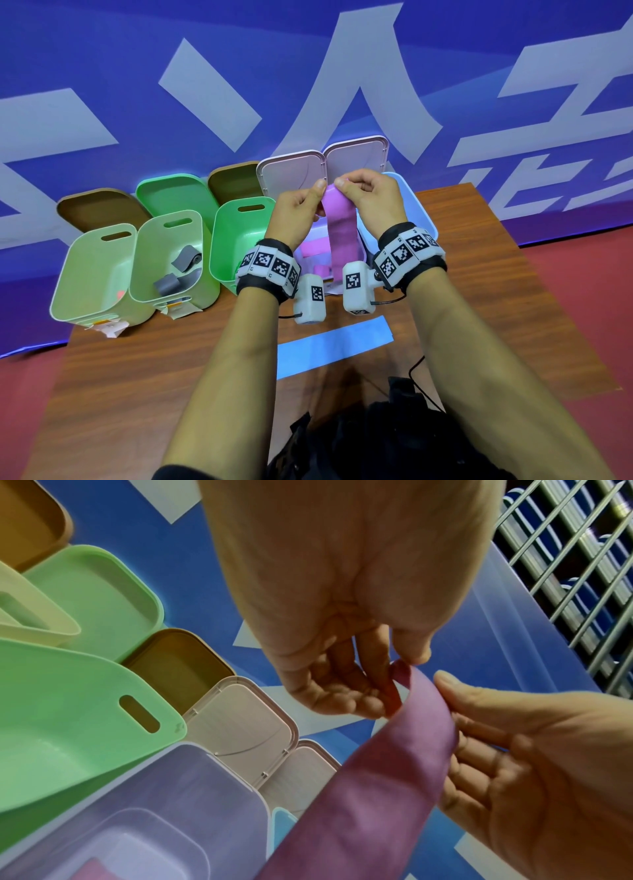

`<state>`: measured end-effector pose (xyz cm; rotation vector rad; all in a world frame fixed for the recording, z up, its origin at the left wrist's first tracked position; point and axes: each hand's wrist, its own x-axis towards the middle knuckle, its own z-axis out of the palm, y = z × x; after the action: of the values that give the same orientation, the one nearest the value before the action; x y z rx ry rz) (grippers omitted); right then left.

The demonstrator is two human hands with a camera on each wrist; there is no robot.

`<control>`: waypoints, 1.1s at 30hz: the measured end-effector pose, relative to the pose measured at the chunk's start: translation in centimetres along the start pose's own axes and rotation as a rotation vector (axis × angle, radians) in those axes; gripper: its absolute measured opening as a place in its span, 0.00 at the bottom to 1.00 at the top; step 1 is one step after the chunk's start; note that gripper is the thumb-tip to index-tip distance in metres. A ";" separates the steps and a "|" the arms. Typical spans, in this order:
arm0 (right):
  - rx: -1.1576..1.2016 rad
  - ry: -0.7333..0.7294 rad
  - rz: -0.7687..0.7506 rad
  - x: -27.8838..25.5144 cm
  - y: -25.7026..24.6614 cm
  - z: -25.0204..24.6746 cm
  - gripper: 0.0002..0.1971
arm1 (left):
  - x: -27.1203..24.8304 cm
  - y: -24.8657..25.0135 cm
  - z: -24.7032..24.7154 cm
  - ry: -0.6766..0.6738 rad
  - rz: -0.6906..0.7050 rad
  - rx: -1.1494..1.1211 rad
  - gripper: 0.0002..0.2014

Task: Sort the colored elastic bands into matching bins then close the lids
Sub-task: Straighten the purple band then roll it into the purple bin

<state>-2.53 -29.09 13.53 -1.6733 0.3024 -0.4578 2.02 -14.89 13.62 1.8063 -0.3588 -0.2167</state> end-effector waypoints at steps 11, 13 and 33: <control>0.004 -0.015 0.026 0.0 -0.1 -0.2 0.03 | 0.0 0.4 0.1 0.041 0.075 -0.123 0.05; 0.006 -0.047 0.015 0.0 -0.3 -0.4 0.07 | 0.2 0.5 0.0 0.059 0.070 -0.122 0.04; 0.043 -0.069 0.045 -0.3 -0.5 -0.4 0.09 | 0.5 0.0 0.0 0.079 0.101 -0.130 0.02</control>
<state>-3.02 -29.24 14.01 -1.6335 0.2769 -0.3696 2.43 -15.08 13.63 1.6586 -0.3703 -0.0961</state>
